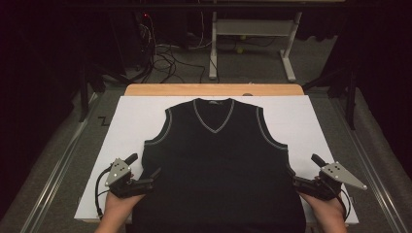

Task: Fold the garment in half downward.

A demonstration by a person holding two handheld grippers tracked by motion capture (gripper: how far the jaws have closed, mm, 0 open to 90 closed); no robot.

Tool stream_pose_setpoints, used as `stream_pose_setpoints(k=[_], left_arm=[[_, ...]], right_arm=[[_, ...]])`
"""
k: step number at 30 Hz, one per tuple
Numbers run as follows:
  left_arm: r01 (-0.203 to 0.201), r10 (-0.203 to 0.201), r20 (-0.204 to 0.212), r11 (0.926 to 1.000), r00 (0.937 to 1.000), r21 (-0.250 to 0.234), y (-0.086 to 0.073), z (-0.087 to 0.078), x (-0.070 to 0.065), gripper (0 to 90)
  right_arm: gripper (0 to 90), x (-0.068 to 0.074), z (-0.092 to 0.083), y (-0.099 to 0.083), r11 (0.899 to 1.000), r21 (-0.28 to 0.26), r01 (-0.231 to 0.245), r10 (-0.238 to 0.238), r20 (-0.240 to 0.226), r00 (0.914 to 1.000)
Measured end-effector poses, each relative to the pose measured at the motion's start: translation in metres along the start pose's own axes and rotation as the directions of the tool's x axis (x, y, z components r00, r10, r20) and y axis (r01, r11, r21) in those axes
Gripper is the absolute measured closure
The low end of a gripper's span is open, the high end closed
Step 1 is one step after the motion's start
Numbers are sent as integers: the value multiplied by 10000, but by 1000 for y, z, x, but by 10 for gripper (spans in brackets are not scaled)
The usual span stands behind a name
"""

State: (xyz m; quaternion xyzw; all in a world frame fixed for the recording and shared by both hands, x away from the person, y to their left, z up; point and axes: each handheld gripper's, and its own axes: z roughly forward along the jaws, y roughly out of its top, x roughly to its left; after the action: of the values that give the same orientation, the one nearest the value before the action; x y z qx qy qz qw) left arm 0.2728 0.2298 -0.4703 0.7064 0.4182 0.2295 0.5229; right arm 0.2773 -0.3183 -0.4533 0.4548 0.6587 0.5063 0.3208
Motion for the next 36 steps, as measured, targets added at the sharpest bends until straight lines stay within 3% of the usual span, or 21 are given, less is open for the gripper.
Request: stream_pose_setpoints(k=[4,17,23,28,32,35,36], left_arm=[[-152,149,-167,9998,9997,-140,-1,0,-1,0],[307,-309,-70,9990,9995,-317,0,-4,5,0],[508,-507,48,9986,9987,-115,1,0,10,0],[659,-659,-73,9978,9978,-43,5,6,13,0],[960,-961,-153,9954,9953,-71,11,18,10,0],[883,-876,-159,9950,9960,474,9,27,6,0],[843,-836,-146,9951,9964,522,9,27,6,0]], right_arm=[[0,1,-1,1,10000,-23,68,-68,6,10000],[0,4,0,5,9999,61,133,-132,-116,9998],[0,9,22,16,9992,242,304,-294,-421,9987],[2,14,41,25,9966,461,678,-667,-266,9974],[4,14,51,25,9948,727,713,-705,-132,9974],[5,17,52,22,9891,1052,1032,-1042,40,9945],[5,18,50,20,9880,1180,991,-987,-98,9951]])
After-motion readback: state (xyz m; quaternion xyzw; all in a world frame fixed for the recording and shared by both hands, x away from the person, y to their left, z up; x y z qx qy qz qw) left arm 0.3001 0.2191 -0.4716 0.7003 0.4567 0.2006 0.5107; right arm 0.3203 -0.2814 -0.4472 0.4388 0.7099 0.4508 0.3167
